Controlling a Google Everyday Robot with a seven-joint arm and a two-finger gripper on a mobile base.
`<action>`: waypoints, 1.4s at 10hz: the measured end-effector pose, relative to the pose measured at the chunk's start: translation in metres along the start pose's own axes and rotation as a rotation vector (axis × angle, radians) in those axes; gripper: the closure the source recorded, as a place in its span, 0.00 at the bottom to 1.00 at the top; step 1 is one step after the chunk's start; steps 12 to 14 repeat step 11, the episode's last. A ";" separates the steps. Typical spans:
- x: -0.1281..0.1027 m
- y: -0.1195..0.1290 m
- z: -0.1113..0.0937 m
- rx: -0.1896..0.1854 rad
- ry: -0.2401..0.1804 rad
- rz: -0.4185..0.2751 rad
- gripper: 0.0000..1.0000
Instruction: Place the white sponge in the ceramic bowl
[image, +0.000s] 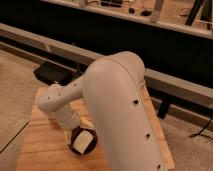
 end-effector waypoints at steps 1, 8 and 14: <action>-0.001 0.000 -0.002 -0.010 -0.009 0.002 0.20; -0.005 0.001 -0.049 -0.202 -0.149 -0.027 0.20; -0.005 0.001 -0.063 -0.262 -0.195 -0.046 0.20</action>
